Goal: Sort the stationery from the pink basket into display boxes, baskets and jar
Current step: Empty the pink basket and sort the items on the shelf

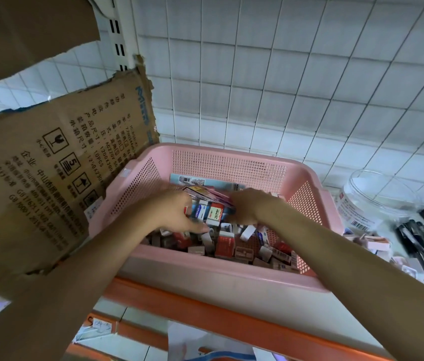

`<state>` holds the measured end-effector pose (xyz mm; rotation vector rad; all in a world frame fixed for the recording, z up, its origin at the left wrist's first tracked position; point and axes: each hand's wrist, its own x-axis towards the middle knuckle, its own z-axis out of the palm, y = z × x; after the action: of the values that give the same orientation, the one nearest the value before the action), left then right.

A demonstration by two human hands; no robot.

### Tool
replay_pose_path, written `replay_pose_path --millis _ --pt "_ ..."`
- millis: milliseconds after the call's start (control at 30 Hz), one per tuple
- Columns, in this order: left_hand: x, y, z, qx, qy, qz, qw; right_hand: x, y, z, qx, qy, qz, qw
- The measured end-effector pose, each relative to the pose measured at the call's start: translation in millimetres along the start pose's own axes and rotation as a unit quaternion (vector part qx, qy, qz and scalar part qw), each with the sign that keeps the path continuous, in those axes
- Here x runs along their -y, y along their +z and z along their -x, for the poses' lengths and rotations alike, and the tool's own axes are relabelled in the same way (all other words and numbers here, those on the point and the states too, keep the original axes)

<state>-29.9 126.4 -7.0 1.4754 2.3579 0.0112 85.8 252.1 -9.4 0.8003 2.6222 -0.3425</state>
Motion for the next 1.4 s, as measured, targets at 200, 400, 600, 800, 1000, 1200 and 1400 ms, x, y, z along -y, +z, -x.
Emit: replay_pose_path --millis 200,400,600,800,1000,1200,1400 --pt "-20 8 -7 0.032 0.0 -0.046 0.998 5 8 12 -0.034 0.015 0.051 0.998" --pt "-21 7 -1 -0.007 0.038 -0.058 0.998 -4 7 12 -0.054 0.039 -0.038 0.997" --pt "-6 0 10 -0.096 0.055 0.036 0.993 -21 -7 24 -0.167 0.061 -0.055 0.983" --pt "-6 4 16 -0.216 0.043 0.235 0.947 -30 -18 54 -0.24 0.055 -0.036 0.969" --pt "-35 12 29 -0.318 0.085 0.375 0.866 -32 -17 82 -0.319 0.057 -0.128 0.937" --pt "-77 15 45 -0.343 0.148 0.437 0.818 -62 -9 130 -0.4 0.09 -0.244 0.879" --pt "-141 23 46 -0.297 0.188 0.486 0.8 -116 22 184 -0.449 0.139 -0.291 0.833"
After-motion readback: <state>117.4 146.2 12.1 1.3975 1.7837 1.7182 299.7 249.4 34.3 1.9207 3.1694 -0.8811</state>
